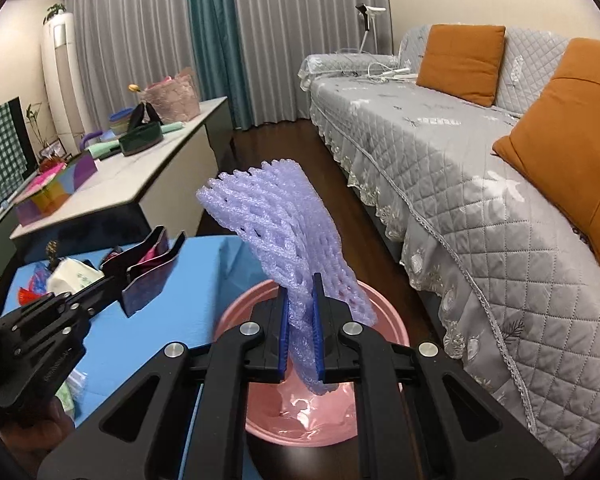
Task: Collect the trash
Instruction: 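Carry both items to the pink bin and open both grippers to drop them, then return both grippers to the table over the remaining trash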
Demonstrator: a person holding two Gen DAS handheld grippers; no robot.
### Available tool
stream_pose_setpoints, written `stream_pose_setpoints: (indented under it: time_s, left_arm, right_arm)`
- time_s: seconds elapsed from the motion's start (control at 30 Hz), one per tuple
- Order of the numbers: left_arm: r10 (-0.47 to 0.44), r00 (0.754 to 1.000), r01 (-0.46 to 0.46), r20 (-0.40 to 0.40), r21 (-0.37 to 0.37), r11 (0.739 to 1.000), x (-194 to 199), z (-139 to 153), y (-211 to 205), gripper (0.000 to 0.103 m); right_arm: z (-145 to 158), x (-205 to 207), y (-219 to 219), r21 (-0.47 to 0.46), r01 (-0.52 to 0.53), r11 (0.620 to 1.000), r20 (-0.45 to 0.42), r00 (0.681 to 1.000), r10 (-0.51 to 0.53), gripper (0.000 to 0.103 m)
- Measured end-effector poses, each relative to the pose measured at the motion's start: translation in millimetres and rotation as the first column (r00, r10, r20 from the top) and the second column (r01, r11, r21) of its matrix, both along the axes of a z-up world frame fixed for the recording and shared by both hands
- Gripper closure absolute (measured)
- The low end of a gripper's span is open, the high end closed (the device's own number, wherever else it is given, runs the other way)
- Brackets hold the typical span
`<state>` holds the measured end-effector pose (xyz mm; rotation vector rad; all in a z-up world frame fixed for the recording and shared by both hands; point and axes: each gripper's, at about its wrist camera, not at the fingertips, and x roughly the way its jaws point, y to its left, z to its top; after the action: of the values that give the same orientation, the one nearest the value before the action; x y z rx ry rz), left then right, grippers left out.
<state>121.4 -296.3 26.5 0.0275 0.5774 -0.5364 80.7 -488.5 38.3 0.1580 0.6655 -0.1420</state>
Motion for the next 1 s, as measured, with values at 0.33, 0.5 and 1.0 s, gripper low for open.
stream_pose_setpoints:
  time_s: [0.33,0.5,1.0]
  left_arm:
    - [-0.036,0.998,0.038,-0.045,0.034,0.999,18.0,-28.0,-36.8,0.103]
    - [-0.045,0.996,0.048,-0.077,0.043,0.998,27.5,-30.9,-43.7,0.102]
    - [0.02,0.996,-0.017,-0.088,0.043,0.999,12.4,-20.7,4.1,0.072]
  right_arm:
    - [-17.3,14.9,-22.2,0.04,0.027,0.999,-0.025,0.999,-0.026,0.093]
    - [-21.2,20.6,-24.5,0.032,0.044,0.999,-0.043,0.998,-0.043,0.089]
    - [-12.4,17.3,-20.7,0.025,0.075,0.997,-0.017,0.997,-0.075,0.057]
